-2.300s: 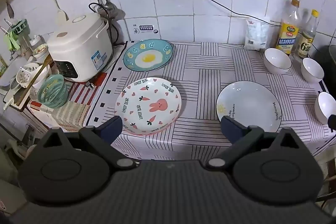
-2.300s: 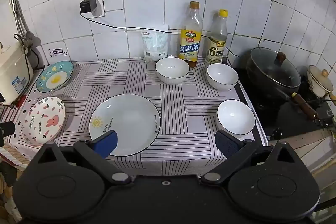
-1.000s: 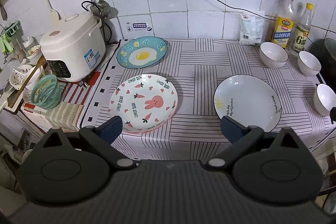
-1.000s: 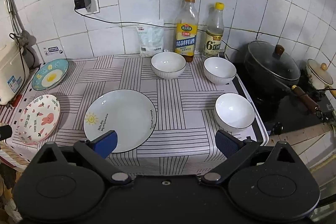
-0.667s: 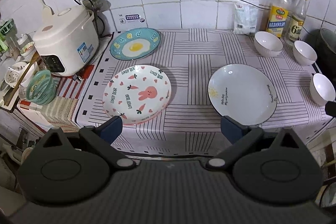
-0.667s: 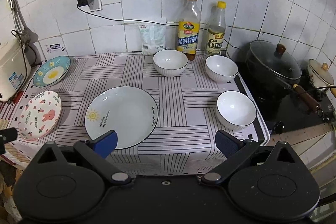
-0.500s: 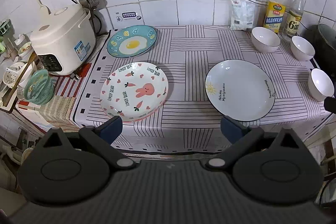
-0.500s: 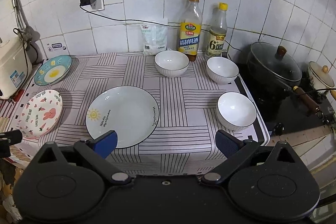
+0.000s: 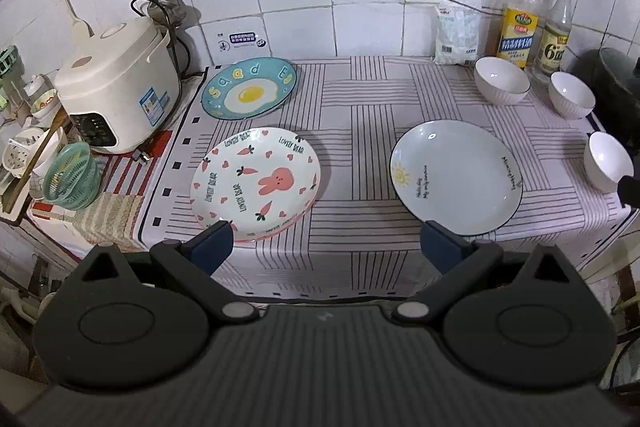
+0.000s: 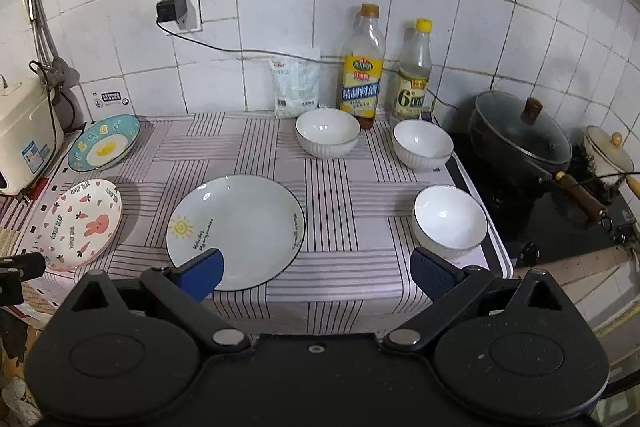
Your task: Organize plates and bowls
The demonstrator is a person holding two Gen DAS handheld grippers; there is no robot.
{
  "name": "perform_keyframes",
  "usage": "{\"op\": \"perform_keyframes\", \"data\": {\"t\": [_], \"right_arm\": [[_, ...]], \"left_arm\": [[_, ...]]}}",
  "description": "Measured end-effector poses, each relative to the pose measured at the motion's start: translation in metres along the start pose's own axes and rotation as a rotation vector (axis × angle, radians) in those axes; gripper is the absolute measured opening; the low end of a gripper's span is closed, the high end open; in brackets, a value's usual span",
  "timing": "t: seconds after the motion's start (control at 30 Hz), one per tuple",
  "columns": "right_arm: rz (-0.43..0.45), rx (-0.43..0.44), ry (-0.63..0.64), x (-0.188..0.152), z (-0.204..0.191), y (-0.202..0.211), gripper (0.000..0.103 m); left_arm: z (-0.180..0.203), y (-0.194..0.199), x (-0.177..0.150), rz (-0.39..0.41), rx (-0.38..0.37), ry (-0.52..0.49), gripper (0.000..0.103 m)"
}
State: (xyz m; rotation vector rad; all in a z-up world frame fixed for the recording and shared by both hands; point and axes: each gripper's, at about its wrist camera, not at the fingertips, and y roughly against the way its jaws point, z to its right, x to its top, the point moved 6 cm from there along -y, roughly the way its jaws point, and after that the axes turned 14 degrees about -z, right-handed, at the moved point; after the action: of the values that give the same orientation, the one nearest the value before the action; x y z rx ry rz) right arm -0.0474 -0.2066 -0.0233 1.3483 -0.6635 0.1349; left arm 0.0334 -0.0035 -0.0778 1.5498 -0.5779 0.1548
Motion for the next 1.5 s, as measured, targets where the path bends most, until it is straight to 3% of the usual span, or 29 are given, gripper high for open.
{"op": "perform_keyframes", "data": {"t": [0.27,0.4,0.57,0.73,0.87,0.97,1.0,1.07,1.2,1.3,1.4,1.5], "right_arm": [[0.118,-0.018,0.071,0.003,-0.004,0.001,0.101],[0.187,0.015,0.128,0.007,-0.002,-0.013,0.101],[0.114,0.137,0.128,0.017,0.003,-0.051,0.097],[0.082,0.207,0.154,0.023,0.008,-0.085,0.097],[0.046,0.250,0.171,0.026,0.012,-0.119,0.096],[-0.017,0.311,0.165,0.031,0.013,-0.148,0.073],[-0.030,0.334,0.170,0.031,0.013,-0.155,0.071],[-0.047,0.357,0.192,0.033,0.009,-0.171,0.071],[-0.101,0.350,0.197,0.035,0.010,-0.203,0.071],[-0.148,0.356,0.151,0.038,0.017,-0.225,0.063],[-0.152,0.320,0.128,0.044,0.025,-0.236,0.058],[-0.180,0.382,0.108,0.049,0.028,-0.244,0.048]], "left_arm": [[0.000,-0.010,0.015,0.074,-0.061,0.017,0.101],[0.008,-0.033,0.024,0.025,-0.127,0.014,0.101],[0.020,-0.066,0.028,-0.104,-0.302,0.061,0.100],[0.036,-0.094,0.036,-0.119,-0.270,0.034,0.098],[0.050,-0.118,0.048,-0.105,-0.264,-0.033,0.079],[0.060,-0.132,0.054,-0.076,-0.218,-0.075,0.079],[0.062,-0.139,0.056,-0.080,-0.228,-0.073,0.079],[0.061,-0.155,0.059,-0.115,-0.241,-0.045,0.078],[0.062,-0.191,0.065,-0.232,-0.253,-0.013,0.064],[0.061,-0.212,0.066,-0.336,-0.307,0.042,0.057],[0.061,-0.223,0.067,-0.361,-0.302,0.057,0.046],[0.065,-0.230,0.065,-0.361,-0.307,0.044,0.031]]}}
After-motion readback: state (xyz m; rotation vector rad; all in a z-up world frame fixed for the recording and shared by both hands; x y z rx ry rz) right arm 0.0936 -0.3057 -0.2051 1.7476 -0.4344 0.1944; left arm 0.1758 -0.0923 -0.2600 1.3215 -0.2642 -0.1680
